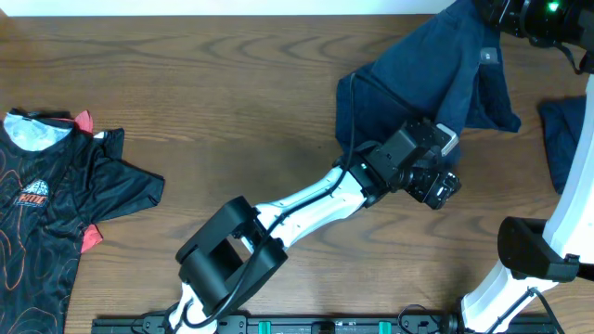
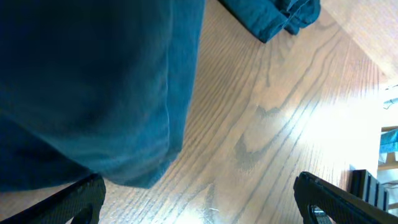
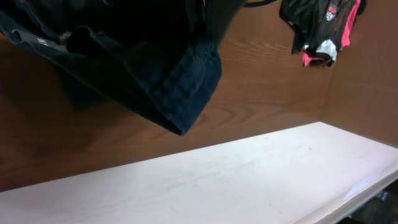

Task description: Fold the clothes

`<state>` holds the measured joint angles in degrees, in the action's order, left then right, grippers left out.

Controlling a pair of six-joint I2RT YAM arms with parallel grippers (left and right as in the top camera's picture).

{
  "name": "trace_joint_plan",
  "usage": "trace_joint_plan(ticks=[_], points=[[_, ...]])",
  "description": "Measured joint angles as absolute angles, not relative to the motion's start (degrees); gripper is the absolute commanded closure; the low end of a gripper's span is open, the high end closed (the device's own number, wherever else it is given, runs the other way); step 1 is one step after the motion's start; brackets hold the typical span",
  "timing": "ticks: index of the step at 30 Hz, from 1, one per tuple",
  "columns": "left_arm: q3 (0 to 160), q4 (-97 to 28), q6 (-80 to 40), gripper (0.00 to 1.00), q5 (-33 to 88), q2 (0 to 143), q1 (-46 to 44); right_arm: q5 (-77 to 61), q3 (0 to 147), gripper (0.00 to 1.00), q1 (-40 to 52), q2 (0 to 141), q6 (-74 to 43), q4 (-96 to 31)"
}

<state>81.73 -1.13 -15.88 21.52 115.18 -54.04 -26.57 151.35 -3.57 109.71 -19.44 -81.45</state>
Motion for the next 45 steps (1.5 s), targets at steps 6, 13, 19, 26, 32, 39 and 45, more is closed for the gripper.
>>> trace_joint_plan(ticks=[6,13,19,26,32,39,45], points=[[81.7,-1.0,-17.0,0.02,20.9,119.4,-54.1,-26.6,151.3,0.99,-3.6,109.7,-18.8,-82.5],[81.7,0.4,-17.8,0.02,20.6,120.8,-54.1,-26.6,151.3,0.99,-3.6,109.7,-18.6,-82.7],[81.7,2.5,-18.0,0.02,19.6,120.8,-54.1,-26.6,151.3,0.99,-3.6,109.7,-18.5,-83.4],[81.7,2.6,-18.0,0.02,17.5,120.8,-54.1,-26.6,151.3,0.98,-3.6,109.7,-18.2,-83.8],[81.7,4.1,-18.1,0.02,16.3,121.8,-54.0,-27.1,151.3,0.98,-3.6,109.7,-18.2,-84.0],[81.7,4.4,-19.2,0.35,15.6,125.1,-53.9,-27.2,151.3,0.99,-3.6,109.7,-17.3,-84.8],[81.7,5.4,-21.2,0.32,13.4,125.1,-51.9,-27.3,151.3,0.99,-3.6,109.7,-17.1,-85.4]])
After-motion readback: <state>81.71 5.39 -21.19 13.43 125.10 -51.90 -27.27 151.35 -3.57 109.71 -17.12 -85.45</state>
